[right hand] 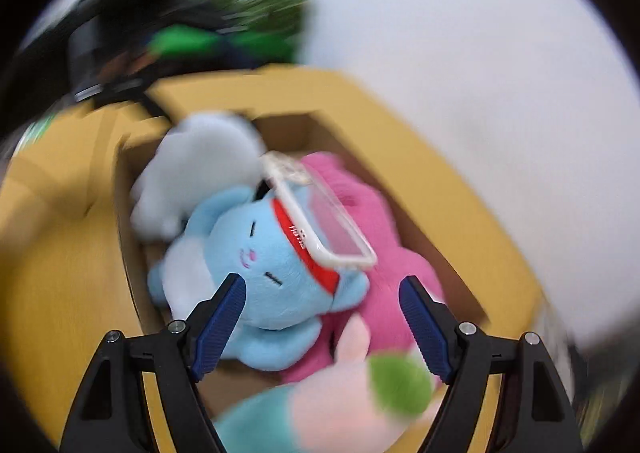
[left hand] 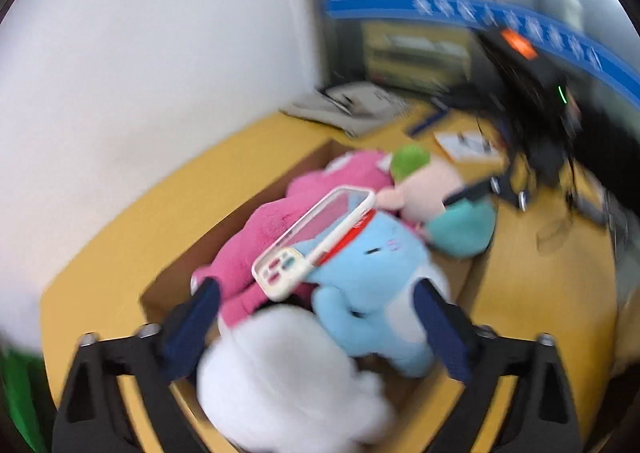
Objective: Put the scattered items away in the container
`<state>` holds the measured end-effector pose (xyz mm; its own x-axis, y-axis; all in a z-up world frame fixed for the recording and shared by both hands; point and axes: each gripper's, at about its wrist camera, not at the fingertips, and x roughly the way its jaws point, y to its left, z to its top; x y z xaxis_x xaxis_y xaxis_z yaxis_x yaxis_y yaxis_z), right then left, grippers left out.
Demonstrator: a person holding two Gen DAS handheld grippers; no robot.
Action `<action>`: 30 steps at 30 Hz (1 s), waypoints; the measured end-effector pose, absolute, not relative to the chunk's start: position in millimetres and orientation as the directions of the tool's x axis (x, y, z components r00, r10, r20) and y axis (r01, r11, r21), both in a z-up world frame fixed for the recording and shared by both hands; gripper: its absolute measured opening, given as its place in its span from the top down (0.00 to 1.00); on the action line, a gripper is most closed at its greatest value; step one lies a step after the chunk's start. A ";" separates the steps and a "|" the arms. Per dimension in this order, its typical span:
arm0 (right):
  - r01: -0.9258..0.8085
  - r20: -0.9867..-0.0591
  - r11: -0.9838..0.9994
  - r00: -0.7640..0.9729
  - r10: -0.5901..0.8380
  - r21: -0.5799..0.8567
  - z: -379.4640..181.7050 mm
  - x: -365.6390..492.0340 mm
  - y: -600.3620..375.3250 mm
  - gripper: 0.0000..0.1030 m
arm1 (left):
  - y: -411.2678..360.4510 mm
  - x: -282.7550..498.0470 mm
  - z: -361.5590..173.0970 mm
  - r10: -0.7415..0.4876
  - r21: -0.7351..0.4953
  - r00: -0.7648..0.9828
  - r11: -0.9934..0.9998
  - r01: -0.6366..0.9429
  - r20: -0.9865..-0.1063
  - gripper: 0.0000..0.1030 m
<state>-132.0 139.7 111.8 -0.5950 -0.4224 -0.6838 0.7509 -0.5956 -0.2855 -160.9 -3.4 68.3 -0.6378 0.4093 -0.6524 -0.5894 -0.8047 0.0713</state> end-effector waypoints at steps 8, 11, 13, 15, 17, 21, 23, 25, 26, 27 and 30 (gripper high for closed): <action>0.375 -0.521 -0.920 -0.811 -0.267 -0.113 97.2 -29.4 150.6 0.23 | -32.0 -51.1 42.5 0.256 -0.087 -0.753 -0.962 -0.257 -0.606 0.00; 0.294 -0.541 -0.955 -0.811 -0.222 -0.049 77.7 -5.6 149.9 0.23 | -20.7 -17.6 34.4 0.160 -0.057 -0.788 -0.986 -0.158 -0.594 0.00; 0.245 -0.549 -0.967 -0.819 -0.164 -0.076 60.3 1.8 142.6 0.23 | -17.9 -0.9 32.0 0.148 -0.087 -0.791 -0.989 -0.119 -0.594 0.00; 0.224 -0.567 -0.973 -0.810 -0.152 -0.060 45.9 11.8 139.1 0.23 | -14.0 9.3 26.3 0.152 -0.127 -0.782 -0.987 -0.093 -0.604 0.00; 0.212 -0.576 -0.977 -0.803 -0.152 -0.037 41.1 19.8 141.8 0.23 | -9.6 16.4 24.1 0.128 -0.127 -0.784 -0.990 -0.063 -0.607 0.00; 0.187 -0.578 -0.982 -0.803 -0.143 -0.018 37.0 37.3 153.0 0.23 | -0.6 28.2 21.6 0.113 -0.135 -0.804 -0.990 -0.042 -0.583 0.00; 0.175 -0.572 -0.984 -0.809 -0.134 -0.017 38.4 41.8 161.3 0.23 | 0.9 34.6 23.9 0.101 -0.133 -0.816 -0.991 -0.030 -0.569 0.00; 0.160 -0.574 -0.987 -0.810 -0.120 -0.020 39.0 44.0 169.0 0.23 | 2.7 37.6 24.7 0.088 -0.127 -0.821 -0.992 -0.019 -0.564 0.00; 0.153 -0.576 -0.988 -0.810 -0.110 -0.026 38.9 45.2 172.7 0.23 | 4.0 38.7 24.1 0.087 -0.127 -0.822 -0.992 -0.017 -0.564 0.00; 0.149 -0.577 -0.988 -0.810 -0.104 -0.030 39.2 46.2 176.2 0.23 | 4.5 39.7 23.9 0.088 -0.130 -0.821 -0.991 -0.017 -0.564 0.00; 0.139 -0.576 -0.990 -0.812 -0.094 -0.034 37.6 47.1 180.8 0.23 | 7.2 42.7 21.6 0.085 -0.127 -0.820 -0.992 -0.015 -0.566 0.00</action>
